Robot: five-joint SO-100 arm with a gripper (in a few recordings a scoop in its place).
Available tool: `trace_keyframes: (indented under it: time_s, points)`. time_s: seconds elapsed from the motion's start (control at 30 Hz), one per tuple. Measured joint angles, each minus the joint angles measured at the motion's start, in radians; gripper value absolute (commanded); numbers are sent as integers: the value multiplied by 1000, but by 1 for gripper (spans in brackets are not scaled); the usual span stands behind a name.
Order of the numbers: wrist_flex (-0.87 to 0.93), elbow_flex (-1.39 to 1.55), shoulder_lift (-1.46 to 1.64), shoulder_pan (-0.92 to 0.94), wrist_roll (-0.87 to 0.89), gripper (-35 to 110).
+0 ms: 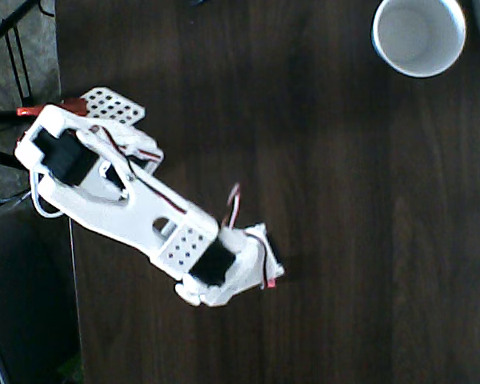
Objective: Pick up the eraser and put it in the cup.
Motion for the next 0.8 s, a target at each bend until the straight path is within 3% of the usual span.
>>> trace_keyframes:
  time_s: [0.23,0.8]
  points:
    - [-11,-60,-118,95,-44,19]
    - [-12,-170,-296,104,25,19]
